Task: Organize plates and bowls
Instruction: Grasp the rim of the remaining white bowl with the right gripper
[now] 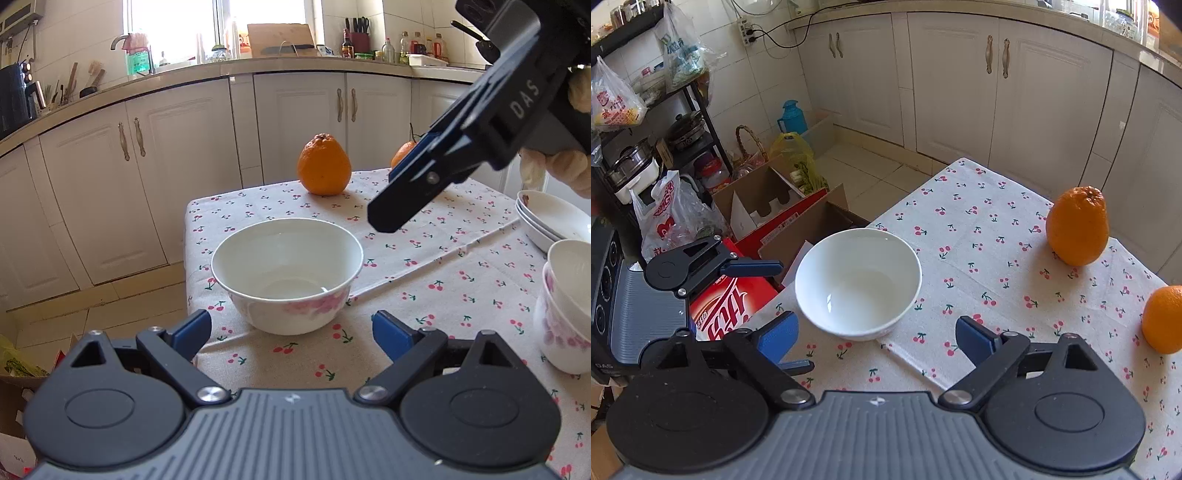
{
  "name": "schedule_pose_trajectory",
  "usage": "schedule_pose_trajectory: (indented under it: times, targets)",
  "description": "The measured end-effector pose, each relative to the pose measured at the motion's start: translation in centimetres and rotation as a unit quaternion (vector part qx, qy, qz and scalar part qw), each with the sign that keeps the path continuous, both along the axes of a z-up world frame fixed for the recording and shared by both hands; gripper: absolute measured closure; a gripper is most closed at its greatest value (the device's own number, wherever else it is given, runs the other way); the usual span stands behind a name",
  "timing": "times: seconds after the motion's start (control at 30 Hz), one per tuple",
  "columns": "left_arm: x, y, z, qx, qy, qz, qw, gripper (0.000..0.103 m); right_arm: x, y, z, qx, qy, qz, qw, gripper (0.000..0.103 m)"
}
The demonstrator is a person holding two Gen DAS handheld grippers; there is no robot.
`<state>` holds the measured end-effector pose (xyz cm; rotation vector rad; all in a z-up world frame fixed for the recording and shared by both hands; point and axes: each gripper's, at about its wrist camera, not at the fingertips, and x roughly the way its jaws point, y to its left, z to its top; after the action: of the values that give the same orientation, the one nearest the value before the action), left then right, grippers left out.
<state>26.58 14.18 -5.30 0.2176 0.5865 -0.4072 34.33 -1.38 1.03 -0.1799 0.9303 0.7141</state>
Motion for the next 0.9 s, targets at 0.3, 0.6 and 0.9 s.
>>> schedule_pose_trajectory:
  times: [0.3,0.6,0.9]
  targets:
    - [1.8,0.2,-0.8,-0.021,0.000,-0.004,0.9998,0.009,4.1,2.1,-2.7,0.004,0.031,0.024,0.999,0.020]
    - [2.5,-0.1,-1.0,-0.021,-0.005,-0.011,0.9997,0.011,6.0,2.8,-4.3,0.010,0.045,0.027,0.999,0.030]
    - [3.0,-0.1,-0.9,-0.030,-0.004,-0.011,0.9995,0.013,6.5,3.0,-4.7,0.020,0.049,0.031,0.998,0.043]
